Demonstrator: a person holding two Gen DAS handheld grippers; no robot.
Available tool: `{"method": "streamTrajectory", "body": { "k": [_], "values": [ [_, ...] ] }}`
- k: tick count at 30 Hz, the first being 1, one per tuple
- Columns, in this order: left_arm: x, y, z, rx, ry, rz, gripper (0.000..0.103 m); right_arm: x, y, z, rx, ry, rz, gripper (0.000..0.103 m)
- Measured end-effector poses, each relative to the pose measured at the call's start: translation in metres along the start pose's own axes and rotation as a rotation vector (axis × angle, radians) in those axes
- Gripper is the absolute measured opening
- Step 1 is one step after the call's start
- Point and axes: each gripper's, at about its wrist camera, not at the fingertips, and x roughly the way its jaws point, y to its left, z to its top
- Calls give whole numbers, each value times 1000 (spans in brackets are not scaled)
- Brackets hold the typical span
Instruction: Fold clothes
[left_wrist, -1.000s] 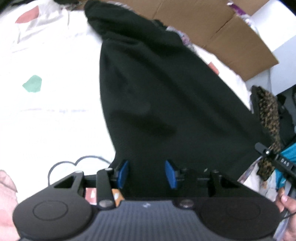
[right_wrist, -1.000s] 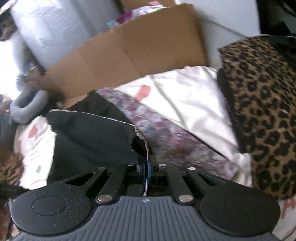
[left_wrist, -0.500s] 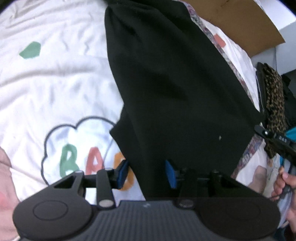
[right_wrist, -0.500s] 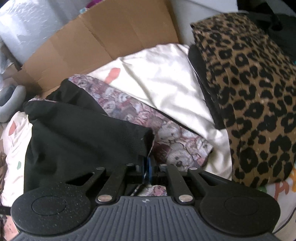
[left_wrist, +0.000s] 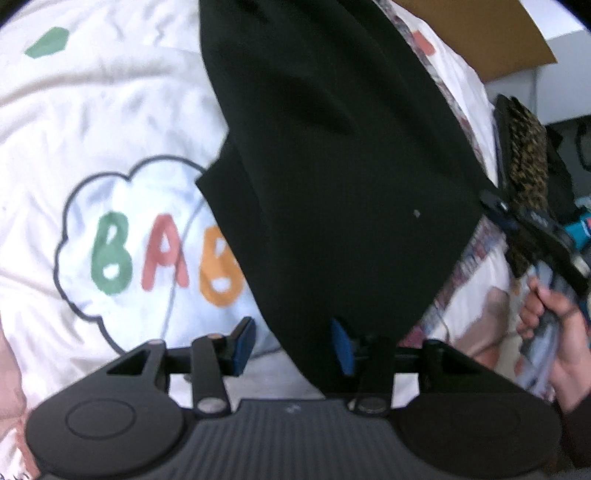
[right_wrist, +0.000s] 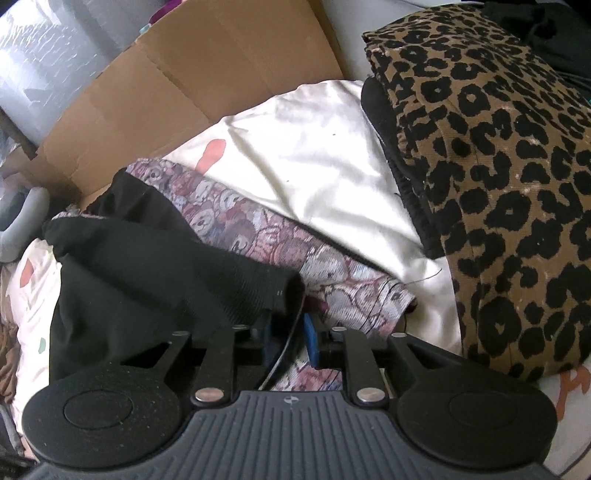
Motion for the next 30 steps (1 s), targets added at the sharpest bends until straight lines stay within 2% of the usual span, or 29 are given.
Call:
{"method": "streamTrajectory", "body": {
  "k": [3,6,8,9,10,13,18,25,28,30],
  "values": [
    [2,4,0,-9,26,-29,50,5,-2,3,29,1,29,38],
    [9,2,-2,-28,57,-48,50,6,-1,2,35,-4,47,38],
    [15,-1,-7,-29,79,-55,50,7,-1,1,31,-5,53,30],
    [17,-4,-9,-27,85,-57,50,7,-1,1,29,-6,56,10],
    [18,-8,-10,-18,84,-57,50,6,0,1,23,-5,58,0],
    [21,-18,-12,2,80,-60,50,-2,1,2,7,-17,68,0],
    [22,-13,-14,-31,68,-74,50,-12,-1,4,3,-35,75,0],
    [20,-2,-16,-58,62,-82,47,-6,-7,2,32,-19,71,0],
    [21,-4,-18,-50,60,-73,37,-4,-9,1,42,-18,71,0],
    [28,-9,-19,-49,57,-68,17,-4,-9,0,44,-18,70,0]
  ]
}}
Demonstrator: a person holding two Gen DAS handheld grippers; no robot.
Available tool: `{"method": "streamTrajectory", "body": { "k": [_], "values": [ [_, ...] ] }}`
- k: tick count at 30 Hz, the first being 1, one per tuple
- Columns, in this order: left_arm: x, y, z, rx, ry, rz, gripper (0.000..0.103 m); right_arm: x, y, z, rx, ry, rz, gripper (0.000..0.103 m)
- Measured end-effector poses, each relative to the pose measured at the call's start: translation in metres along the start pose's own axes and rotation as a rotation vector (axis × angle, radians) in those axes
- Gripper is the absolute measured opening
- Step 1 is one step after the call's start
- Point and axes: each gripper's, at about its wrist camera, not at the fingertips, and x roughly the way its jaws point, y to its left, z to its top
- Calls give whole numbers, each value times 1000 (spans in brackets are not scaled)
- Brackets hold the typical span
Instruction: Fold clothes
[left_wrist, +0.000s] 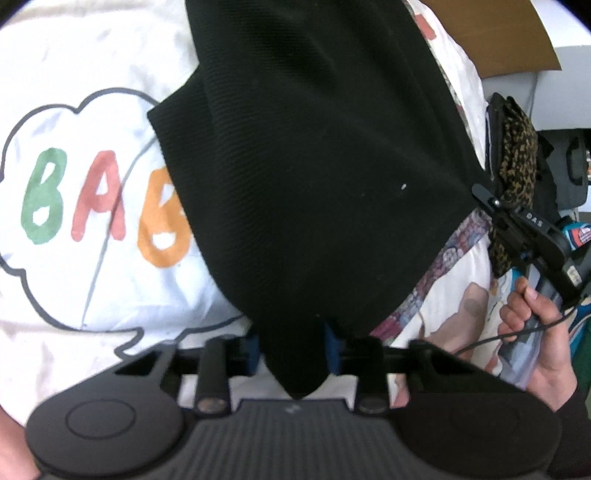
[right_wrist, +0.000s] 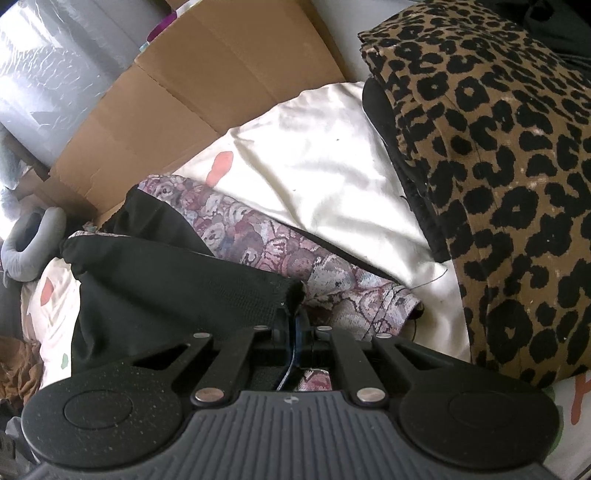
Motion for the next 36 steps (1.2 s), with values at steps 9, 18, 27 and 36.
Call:
{"method": "streamTrajectory", "body": {
  "k": [9,18,27,36],
  "values": [
    [-4,-6,11,-34,0,-29,8,-8,-4,0,9,-12,5,0],
    [8,-13,13,-20,4,-4,26,-12,-16,1,19,-21,-37,0],
    [14,-12,5,1,29,18,33,-13,-29,5,84,-6,6,2],
    [20,-21,5,26,44,25,33,4,-18,8,50,12,50,44]
  ]
}}
